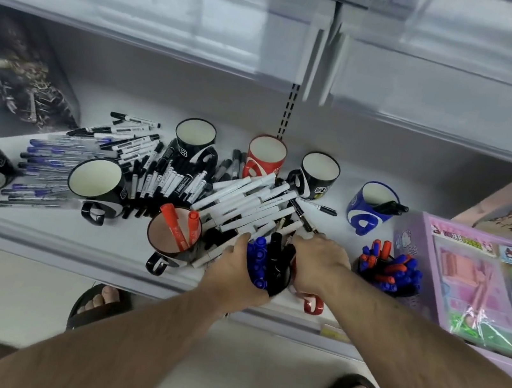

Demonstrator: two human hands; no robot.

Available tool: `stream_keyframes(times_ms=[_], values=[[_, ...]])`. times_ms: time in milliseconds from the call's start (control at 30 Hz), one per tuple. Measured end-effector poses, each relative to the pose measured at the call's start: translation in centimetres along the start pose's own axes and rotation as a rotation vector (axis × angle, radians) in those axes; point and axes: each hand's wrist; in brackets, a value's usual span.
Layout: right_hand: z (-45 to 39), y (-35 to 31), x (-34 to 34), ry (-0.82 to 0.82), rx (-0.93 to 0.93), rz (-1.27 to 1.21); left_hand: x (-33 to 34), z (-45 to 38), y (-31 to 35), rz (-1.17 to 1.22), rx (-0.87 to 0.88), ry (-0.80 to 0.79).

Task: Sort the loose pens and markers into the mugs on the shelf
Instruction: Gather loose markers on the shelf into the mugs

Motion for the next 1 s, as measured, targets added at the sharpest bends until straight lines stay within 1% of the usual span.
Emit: stream_keyframes(times_ms=[133, 233, 333, 400, 467, 500, 533, 633, 700, 767, 800, 933, 1000], values=[[0.3, 1.8, -0.1, 0.025, -0.005, 0.046, 1.5, -0.1, 1.4, 0.028, 0.044, 0.017], [0.5, 2.4, -0.1, 0.017, -0.004, 0.046, 3.0, -0.4, 2.3, 0.084, 0.05, -0.028], [0.6, 2.9, -0.4, -0.076, 0.004, 0.029, 3.8, -0.4, 3.3, 0.117, 0.058, -0.083], [0.8, 3.3, -0.9, -0.142, 0.011, 0.061, 3.6, -0.3, 3.5, 0.128, 0.041, -0.122], [1.3, 3.4, -1.7, -0.166, 0.023, 0.101, 3.0, 0.0, 3.5, 0.119, 0.028, -0.157], [1.7, 3.4, -2.2, -0.15, 0.022, 0.108, 2.6, 0.2, 3.6, 0.113, 0.02, -0.164], [2.2, 3.2, -2.7, -0.102, 0.015, 0.102, 2.1, 0.5, 3.8, 0.103, 0.015, -0.158], [2.9, 2.0, -5.0, 0.158, -0.041, 0.045, -0.3, 0.9, 4.9, -0.008, 0.003, -0.102], [2.0, 0.9, -6.5, 0.263, -0.115, -0.025, -2.5, 0.9, 5.6, -0.065, 0.012, -0.08], [0.2, -0.6, -7.5, 0.261, -0.207, -0.079, -5.1, 0.9, 5.8, -0.116, 0.031, -0.087], [-1.1, -1.6, -7.7, 0.238, -0.246, -0.059, -6.5, 1.0, 5.7, -0.143, 0.036, -0.099], [-5.5, -6.0, -7.3, 0.139, -0.328, 0.156, -11.6, 1.9, 4.5, -0.252, 0.034, -0.168], [-7.2, -8.3, -6.4, 0.107, -0.349, 0.252, -13.5, 2.1, 3.7, -0.276, 0.025, -0.166]])
Point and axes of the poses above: each hand's wrist, its own z-axis away from the middle knuckle, its own x-axis out of the palm, y = z × x, and after that the axes turned 13 degrees about -y, right-handed
